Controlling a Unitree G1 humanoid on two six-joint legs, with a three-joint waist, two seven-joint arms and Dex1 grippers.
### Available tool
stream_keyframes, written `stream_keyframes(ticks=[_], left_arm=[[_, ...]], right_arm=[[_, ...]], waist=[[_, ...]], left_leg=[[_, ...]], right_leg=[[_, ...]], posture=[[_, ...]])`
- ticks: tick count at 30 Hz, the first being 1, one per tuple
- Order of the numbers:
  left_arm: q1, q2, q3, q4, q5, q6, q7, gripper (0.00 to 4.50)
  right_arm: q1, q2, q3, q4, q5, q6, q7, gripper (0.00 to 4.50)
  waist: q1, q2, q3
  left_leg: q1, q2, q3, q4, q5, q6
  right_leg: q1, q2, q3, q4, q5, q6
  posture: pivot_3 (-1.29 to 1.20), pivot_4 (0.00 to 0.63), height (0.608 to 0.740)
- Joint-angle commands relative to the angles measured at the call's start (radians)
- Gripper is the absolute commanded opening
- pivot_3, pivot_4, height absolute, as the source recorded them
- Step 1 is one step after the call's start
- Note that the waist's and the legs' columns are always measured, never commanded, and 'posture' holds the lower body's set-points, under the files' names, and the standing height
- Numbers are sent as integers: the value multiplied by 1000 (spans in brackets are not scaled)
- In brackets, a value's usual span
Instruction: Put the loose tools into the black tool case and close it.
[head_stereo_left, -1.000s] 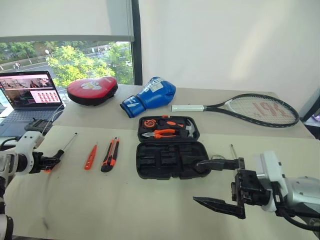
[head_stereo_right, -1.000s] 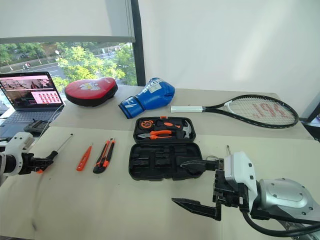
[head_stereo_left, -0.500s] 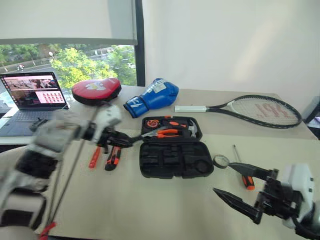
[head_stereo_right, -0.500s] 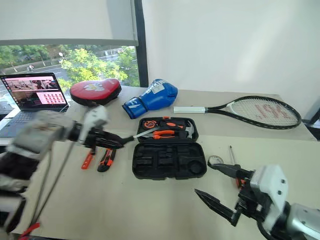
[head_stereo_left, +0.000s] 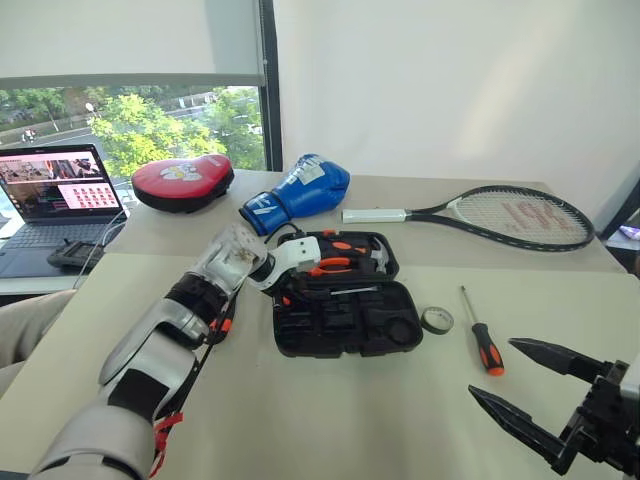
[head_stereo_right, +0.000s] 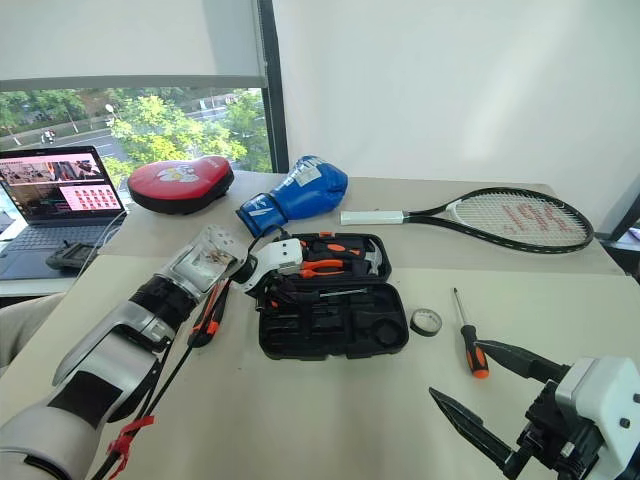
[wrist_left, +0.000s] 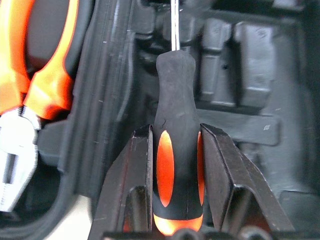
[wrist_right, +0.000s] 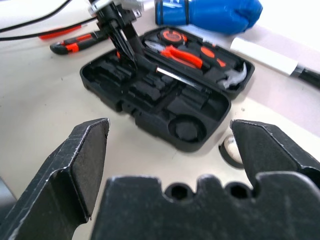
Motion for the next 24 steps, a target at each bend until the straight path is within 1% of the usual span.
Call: stream_keyframes(ticks=[1, 7, 9, 10, 11, 13, 14, 16, 17, 18, 19, 21, 24], left_arm=[[-55, -27, 14, 102, 56, -94, 13, 914], [-73, -61, 25, 201, 104, -223, 25, 914], [-76, -60, 56, 215, 96, -282, 37, 1916], [-76, -55, 85, 210, 78, -302, 31, 2089], [-76, -51, 106, 204, 67, -314, 24, 2470], [-64, -25, 186, 122, -11, -252, -43, 3106], [-36, 9, 247, 1, -96, -122, -105, 3106], [35, 47, 351, -214, -222, 136, -115, 2762], [86, 53, 375, -309, -251, 212, -90, 2506], [136, 46, 394, -380, -257, 241, -39, 2134], [182, 21, 422, -433, -262, 274, 37, 1619], [244, -35, 472, -511, -271, 347, 174, 1207], [364, -171, 507, -590, -219, 293, 432, 120]], right_arm=[[34, -32, 16, -14, 21, -78, -48, 4500], [66, -72, 46, -14, 18, -131, -100, 4500], [75, -84, 54, -14, 19, -145, -111, 4500], [78, -90, 58, -14, 19, -152, -116, 4500], [84, -92, 60, -14, 18, -159, -118, 4500], [93, -98, 63, -14, 19, -170, -123, 4500], [95, -102, 63, -14, 20, -173, -126, 4500], [91, -106, 69, -14, 18, -174, -136, 4500], [88, -106, 73, -14, 16, -174, -141, 4500], [85, -108, 77, -14, 15, -174, -148, 4500], [78, -110, 85, -14, 16, -172, -158, 4500], [66, -112, 95, -14, 16, -167, -172, 4500], [38, -131, 128, -14, 19, -158, -204, 4500]], waist=[[3, 0, 0], [12, 0, 0], [12, 0, 0], [13, 0, 0], [14, 0, 0], [16, 0, 0], [16, 0, 0], [9, 0, 0], [5, 1, 0], [3, 3, -1], [2, 4, -2], [12, 8, -4], [21, 6, -3]], left_leg=[[0, 0, 0, 0, 0, 0], [-2, 0, 0, 4, -1, 1], [-2, 0, 0, 5, -1, 2], [-2, 1, 0, 5, -1, 2], [-2, 1, -1, 6, -1, 2], [-3, 1, -1, 7, -1, 2], [-4, 1, -1, 7, -1, 2], [-6, 1, -1, 8, -1, 2], [-6, 2, -1, 8, -1, 2], [-6, 2, -1, 8, -1, 2], [-4, 2, -2, 8, -1, 0], [-1, 1, -2, 8, -2, 0], [-2, 0, -2, 8, -2, 1]], right_leg=[[0, 0, 0, 0, 0, 0], [0, -1, 0, 0, 1, 2], [0, -1, 0, 0, 1, 2], [0, -2, 0, 1, 1, 2], [0, -2, -1, 1, 1, 2], [0, -3, -1, 1, 2, 3], [0, -3, -2, 1, 2, 3], [-2, -3, -2, 1, 2, 3], [-3, -3, -1, 0, 2, 3], [-3, -3, -1, 1, 2, 3], [-1, -3, -1, 1, 2, 4], [2, -5, -1, 0, 1, 6], [3, -6, -1, 0, 1, 6]], posture=[[0, 150, 740], [0, 150, 740], [0, 150, 740], [0, 150, 740], [0, 150, 740], [0, 150, 740], [0, 150, 740], [0, 150, 740], [0, 150, 740], [0, 150, 740], [0, 150, 740], [0, 150, 740], [0, 150, 740]])
